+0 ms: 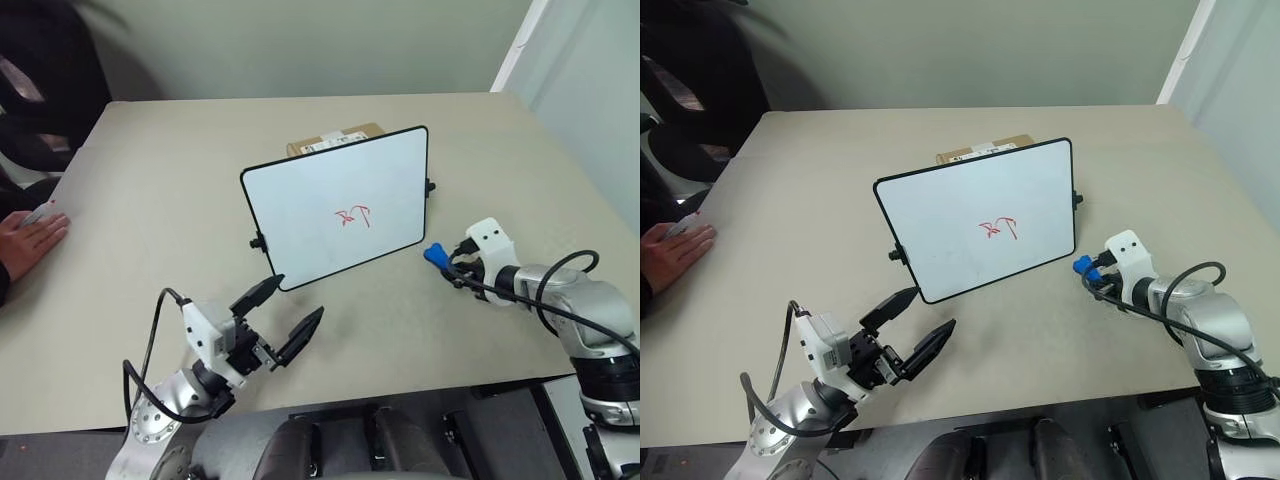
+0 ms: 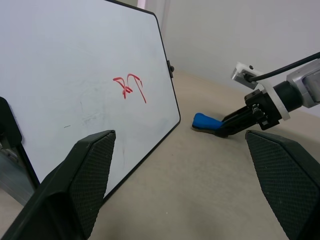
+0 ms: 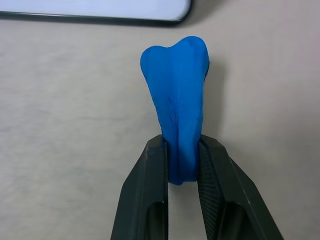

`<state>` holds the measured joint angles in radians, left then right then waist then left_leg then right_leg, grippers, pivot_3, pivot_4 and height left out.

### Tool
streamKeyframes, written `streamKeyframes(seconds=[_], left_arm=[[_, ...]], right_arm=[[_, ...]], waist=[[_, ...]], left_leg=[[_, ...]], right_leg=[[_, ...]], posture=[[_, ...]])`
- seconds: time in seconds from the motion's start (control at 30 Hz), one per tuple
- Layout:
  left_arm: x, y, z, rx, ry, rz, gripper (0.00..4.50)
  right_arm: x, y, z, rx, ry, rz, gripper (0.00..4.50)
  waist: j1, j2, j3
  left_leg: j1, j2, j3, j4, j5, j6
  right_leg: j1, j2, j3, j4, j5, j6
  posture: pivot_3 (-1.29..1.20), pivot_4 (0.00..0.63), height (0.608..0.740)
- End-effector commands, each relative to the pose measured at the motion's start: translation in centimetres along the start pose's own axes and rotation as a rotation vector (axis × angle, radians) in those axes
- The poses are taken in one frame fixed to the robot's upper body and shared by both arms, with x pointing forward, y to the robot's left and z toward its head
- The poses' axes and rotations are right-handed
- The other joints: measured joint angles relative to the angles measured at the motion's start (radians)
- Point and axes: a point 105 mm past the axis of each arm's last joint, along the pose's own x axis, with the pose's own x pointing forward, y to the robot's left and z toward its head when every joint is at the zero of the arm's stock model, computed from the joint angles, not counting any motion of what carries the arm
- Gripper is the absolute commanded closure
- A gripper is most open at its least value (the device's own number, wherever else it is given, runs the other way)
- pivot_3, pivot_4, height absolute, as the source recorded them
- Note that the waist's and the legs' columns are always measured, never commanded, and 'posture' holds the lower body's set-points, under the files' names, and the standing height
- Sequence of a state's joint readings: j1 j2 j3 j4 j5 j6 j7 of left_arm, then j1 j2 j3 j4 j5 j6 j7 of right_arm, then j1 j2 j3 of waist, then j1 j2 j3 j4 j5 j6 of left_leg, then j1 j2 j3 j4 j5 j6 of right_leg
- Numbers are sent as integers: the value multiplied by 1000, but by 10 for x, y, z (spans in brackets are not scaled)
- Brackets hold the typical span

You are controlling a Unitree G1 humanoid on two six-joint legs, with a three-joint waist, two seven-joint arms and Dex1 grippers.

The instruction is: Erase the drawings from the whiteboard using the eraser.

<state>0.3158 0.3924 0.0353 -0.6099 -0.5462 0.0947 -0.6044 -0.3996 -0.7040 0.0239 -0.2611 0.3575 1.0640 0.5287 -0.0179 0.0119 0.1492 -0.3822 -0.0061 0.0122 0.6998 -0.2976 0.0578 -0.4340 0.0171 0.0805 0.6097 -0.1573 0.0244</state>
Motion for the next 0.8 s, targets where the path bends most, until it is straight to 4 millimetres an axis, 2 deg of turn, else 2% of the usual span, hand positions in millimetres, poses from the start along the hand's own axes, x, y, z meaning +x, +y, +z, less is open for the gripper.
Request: streamKeyframes(seconds=[0.03,0.17,0.23,0.4,0.57,0.8], left_arm=[[1,-7,12,31,-40,-17,0],[1,-6,12,29,-41,-15,0],[1,-6,12,28,-41,-16,0],[2,-5,12,27,-42,-18,0],[0,-5,13,31,-43,-13,0],[-3,-4,14,41,-40,4,0]], right_arm=[[-19,15,40,-136,-226,47,3953],[-33,47,80,-187,-444,159,3953],[-29,56,94,-188,-482,172,3953],[-12,72,112,-190,-514,214,3953],[6,76,118,-188,-502,212,3953],[35,68,101,-171,-378,148,3953]], waist=[[-1,0,0],[-4,0,0],[-9,0,0],[-8,0,0],[-4,0,0],[-5,0,0]], left_leg=[[0,0,0,0,0,0],[0,0,0,0,0,0],[0,0,0,0,0,-1],[2,0,0,0,1,0],[2,0,0,0,1,0],[1,0,0,0,1,0]], right_leg=[[0,0,0,0,0,0],[0,0,0,0,0,0],[0,0,1,0,1,-1],[-1,0,0,0,2,0],[-2,0,0,0,2,0],[-2,0,0,-1,1,-1]], posture=[[0,150,740],[0,150,740],[0,150,740],[0,150,740],[0,150,740],[0,150,740]])
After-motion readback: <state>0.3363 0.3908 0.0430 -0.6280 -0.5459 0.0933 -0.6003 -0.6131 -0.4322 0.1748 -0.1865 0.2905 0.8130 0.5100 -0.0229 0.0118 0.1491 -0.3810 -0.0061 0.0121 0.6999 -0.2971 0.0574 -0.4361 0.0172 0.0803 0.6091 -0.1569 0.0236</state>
